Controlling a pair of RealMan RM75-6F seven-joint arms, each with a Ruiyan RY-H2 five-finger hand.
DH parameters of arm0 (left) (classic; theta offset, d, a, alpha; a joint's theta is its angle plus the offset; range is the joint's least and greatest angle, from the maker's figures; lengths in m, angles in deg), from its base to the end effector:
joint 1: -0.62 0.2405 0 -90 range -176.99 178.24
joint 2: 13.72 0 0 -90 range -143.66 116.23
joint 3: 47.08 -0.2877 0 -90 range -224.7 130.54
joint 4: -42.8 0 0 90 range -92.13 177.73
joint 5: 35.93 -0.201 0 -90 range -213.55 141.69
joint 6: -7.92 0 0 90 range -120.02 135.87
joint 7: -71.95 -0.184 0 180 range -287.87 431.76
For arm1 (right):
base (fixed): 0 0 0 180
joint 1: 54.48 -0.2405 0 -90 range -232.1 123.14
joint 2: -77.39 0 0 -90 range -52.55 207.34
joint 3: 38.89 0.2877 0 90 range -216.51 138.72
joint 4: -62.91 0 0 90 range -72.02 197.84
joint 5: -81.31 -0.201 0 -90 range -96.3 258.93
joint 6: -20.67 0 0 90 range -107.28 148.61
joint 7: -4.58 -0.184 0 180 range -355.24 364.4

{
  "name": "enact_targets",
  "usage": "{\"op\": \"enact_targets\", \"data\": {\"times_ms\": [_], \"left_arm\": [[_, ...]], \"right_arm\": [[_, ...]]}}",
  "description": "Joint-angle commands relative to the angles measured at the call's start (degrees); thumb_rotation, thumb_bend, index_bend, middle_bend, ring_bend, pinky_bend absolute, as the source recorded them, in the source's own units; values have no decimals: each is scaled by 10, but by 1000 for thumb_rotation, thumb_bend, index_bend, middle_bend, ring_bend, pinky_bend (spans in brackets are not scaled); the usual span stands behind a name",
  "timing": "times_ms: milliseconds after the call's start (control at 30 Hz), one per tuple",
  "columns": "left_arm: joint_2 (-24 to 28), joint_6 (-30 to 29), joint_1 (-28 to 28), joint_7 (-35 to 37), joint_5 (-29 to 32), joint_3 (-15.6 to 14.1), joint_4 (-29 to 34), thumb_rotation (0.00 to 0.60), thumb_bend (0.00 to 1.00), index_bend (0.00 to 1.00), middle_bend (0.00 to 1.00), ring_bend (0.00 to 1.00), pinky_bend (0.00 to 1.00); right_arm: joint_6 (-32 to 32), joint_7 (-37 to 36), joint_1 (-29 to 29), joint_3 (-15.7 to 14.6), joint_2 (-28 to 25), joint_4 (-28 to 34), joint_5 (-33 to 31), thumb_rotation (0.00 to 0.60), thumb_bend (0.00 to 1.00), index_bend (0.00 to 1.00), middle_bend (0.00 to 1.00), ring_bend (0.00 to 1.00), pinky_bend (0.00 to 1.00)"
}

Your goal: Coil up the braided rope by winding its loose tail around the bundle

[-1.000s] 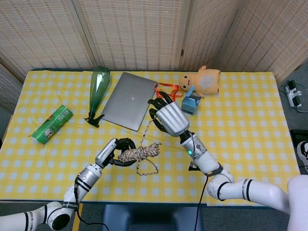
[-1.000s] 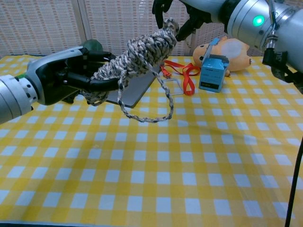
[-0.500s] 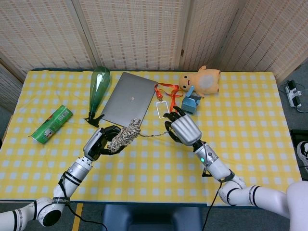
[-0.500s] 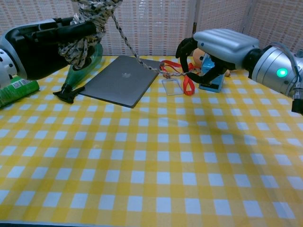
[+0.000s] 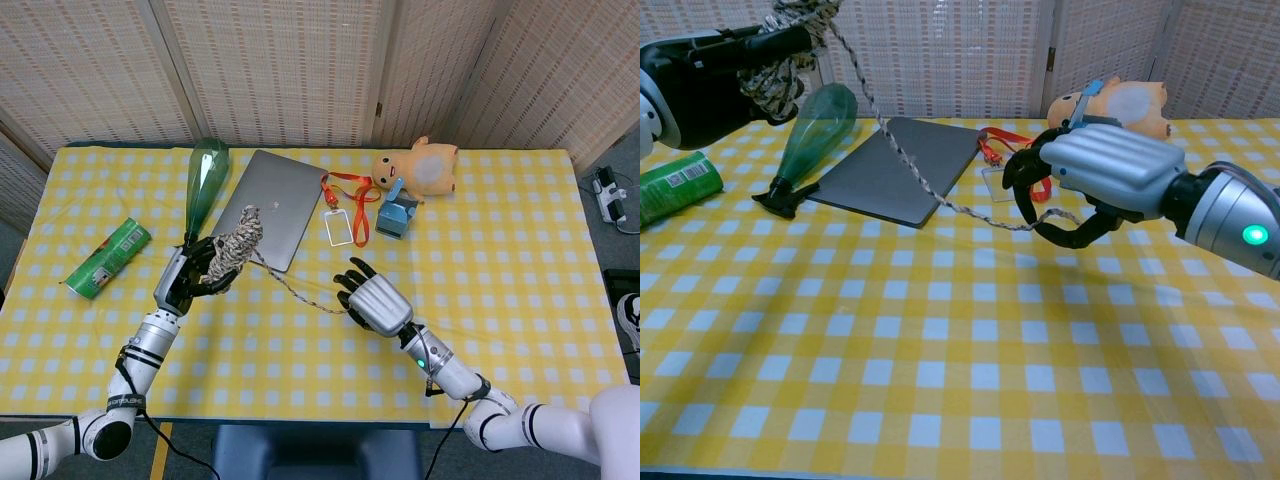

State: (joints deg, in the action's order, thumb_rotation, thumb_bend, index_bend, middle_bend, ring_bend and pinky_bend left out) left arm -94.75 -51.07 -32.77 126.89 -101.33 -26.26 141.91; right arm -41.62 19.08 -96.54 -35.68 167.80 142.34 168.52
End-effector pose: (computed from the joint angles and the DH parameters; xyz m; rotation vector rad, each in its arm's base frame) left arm -0.1494 0.3877 0.0593 -0.8404 -2.1883 -1.8920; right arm -0.1376 -0.3641 -0.0327 2.0851 -0.5660 1.0744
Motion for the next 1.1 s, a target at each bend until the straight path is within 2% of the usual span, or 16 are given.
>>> {"op": "enact_targets", "data": {"times_ms": [33, 267, 400, 500, 667, 800, 967, 1100], "left_arm": [[-14, -12, 3, -29, 40, 18, -4, 600, 715, 852, 764, 685, 794], [-56, -84, 1, -161, 96, 34, -31, 600, 722, 850, 764, 682, 794], [-81, -132, -4, -261, 98, 26, -64, 600, 723, 849, 764, 680, 794], [-98, -161, -8, -332, 89, 15, -91, 600, 725, 848, 764, 680, 794], [-128, -196, -12, -423, 54, -11, -138, 600, 725, 848, 764, 678, 794], [-143, -201, -8, -441, 35, -23, -147, 600, 725, 848, 763, 677, 794], [-152, -202, -2, -469, 3, -47, -146, 600, 726, 848, 764, 675, 794], [-159, -203, 4, -482, -19, -61, -144, 600, 726, 848, 764, 674, 794]], "right_arm": [[3, 21, 4, -9, 0, 12, 8, 600, 515, 682, 289, 258, 122], [3, 80, 5, -22, -13, 68, 33, 600, 515, 682, 297, 262, 122], [-5, 114, 7, -25, -32, 112, 52, 600, 515, 682, 307, 274, 122], [-15, 140, 3, -14, -50, 150, 69, 600, 515, 682, 315, 284, 122], [-17, 184, -16, 33, -78, 216, 74, 600, 515, 682, 320, 290, 122], [-1, 222, -36, 82, -88, 256, 39, 600, 515, 683, 316, 289, 122], [31, 262, -70, 130, -79, 272, -21, 600, 515, 682, 298, 273, 122], [42, 287, -93, 152, -61, 269, -57, 600, 515, 682, 293, 273, 122]]}}
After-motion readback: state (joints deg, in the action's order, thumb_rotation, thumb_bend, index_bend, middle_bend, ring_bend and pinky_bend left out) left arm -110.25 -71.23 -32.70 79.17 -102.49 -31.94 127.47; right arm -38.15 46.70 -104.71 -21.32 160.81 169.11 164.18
